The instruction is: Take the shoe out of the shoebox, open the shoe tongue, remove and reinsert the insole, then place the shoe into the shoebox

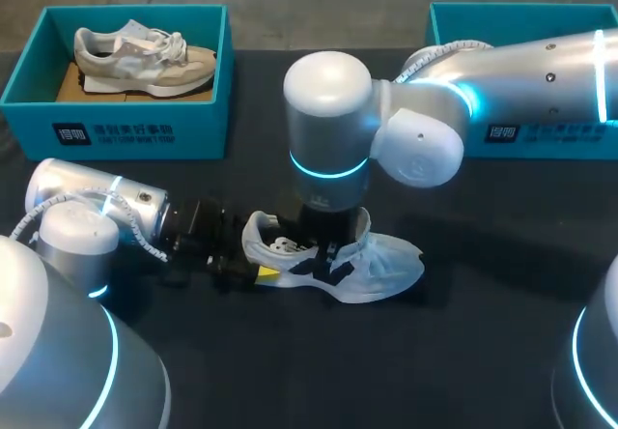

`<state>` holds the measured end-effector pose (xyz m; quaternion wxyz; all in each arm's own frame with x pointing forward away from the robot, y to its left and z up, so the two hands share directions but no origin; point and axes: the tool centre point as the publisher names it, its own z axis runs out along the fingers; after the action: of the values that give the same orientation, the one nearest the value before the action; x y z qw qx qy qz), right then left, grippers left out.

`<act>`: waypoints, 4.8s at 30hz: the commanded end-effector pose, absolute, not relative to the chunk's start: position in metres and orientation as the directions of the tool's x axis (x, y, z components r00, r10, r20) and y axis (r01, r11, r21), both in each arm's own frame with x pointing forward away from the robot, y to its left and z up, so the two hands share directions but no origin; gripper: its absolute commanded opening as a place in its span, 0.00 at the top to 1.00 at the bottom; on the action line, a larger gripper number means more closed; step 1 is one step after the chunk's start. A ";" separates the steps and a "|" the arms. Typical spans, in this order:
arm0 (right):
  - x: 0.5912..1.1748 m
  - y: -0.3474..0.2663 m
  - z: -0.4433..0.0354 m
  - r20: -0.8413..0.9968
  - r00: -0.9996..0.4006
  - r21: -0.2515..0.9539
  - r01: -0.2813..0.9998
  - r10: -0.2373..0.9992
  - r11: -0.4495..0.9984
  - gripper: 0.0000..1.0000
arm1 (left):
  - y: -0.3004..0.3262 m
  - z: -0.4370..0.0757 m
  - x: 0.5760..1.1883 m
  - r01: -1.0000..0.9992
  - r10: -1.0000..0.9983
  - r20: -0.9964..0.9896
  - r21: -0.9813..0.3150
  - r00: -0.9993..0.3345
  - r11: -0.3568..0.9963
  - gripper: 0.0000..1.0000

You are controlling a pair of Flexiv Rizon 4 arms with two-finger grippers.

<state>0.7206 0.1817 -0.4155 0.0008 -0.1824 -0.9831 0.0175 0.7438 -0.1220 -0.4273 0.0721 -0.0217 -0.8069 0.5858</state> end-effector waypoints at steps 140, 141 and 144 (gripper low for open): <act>0.713 0.204 -0.461 0.003 -0.948 -0.056 0.318 0.318 0.947 1.00 | -0.122 -0.429 0.746 -0.051 0.116 0.091 -0.948 -0.989 0.313 1.00; 0.713 0.205 -0.462 0.004 -0.948 -0.056 0.316 0.317 0.947 1.00 | -0.122 -0.429 0.746 -0.051 0.116 0.091 -0.948 -0.989 0.313 1.00; 0.712 0.206 -0.460 -0.002 -0.947 -0.060 0.322 0.322 0.945 1.00 | -0.122 -0.429 0.746 -0.051 0.116 0.091 -0.948 -0.989 0.313 1.00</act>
<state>0.7234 0.1961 -0.4145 0.0078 -0.1612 -0.9866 0.0248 0.7436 -0.1211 -0.4274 0.0724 -0.0222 -0.8067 0.5860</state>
